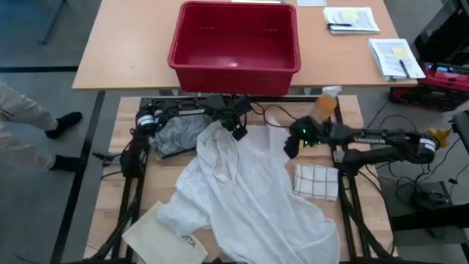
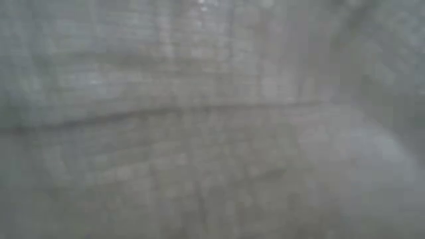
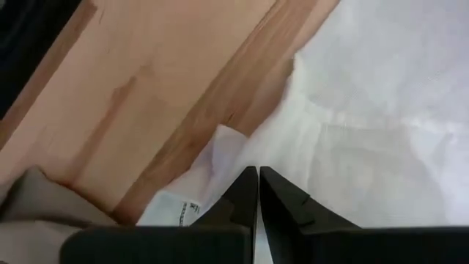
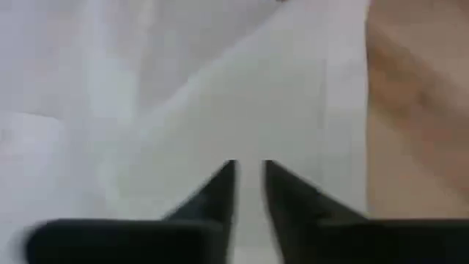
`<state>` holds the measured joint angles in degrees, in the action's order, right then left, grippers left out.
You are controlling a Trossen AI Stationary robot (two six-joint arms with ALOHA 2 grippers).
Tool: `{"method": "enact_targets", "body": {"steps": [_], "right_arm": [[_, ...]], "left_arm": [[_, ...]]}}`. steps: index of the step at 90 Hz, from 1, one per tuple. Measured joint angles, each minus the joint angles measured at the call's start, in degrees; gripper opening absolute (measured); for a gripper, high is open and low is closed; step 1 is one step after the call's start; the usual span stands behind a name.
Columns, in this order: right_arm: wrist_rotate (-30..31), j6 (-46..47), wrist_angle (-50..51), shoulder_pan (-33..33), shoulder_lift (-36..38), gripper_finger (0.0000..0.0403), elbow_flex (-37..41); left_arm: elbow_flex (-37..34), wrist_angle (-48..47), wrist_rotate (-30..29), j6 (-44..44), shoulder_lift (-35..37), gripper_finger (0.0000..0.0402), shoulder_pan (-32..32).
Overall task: Fold laundry
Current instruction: Fold the white long sleeve shirt
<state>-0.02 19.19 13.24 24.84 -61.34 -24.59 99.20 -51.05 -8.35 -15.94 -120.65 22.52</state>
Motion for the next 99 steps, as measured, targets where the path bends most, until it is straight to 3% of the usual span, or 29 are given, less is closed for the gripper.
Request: {"method": "enact_targets", "body": {"steps": [4, 15, 47, 78, 99], "right_arm": [[0.74, 1.45, -2.36, 0.17, -0.50, 0.0018, 2.64], [3.73, 2.96, -10.21, 0.28, -2.72, 0.0013, 6.43], [3.67, 9.27, -9.83, 0.31, -8.63, 0.0000, 7.81], [6.00, 19.86, 14.75, -1.44, 0.61, 0.0000, 5.69], [1.40, 26.68, 24.98, -4.45, 7.71, 0.0000, 4.40]], "left_arm": [[0.00, 0.05, 0.58, 0.00, 0.03, 0.0000, 0.00], [0.00, 0.73, 1.82, 0.13, 0.03, 0.0000, 0.00], [0.00, 0.99, 1.87, 0.42, 0.03, 0.0000, 0.09], [0.00, 1.15, 1.87, 0.41, 0.03, 0.0000, 0.13], [0.00, 2.58, 1.89, 0.09, 0.03, 0.0000, 0.18]]}}
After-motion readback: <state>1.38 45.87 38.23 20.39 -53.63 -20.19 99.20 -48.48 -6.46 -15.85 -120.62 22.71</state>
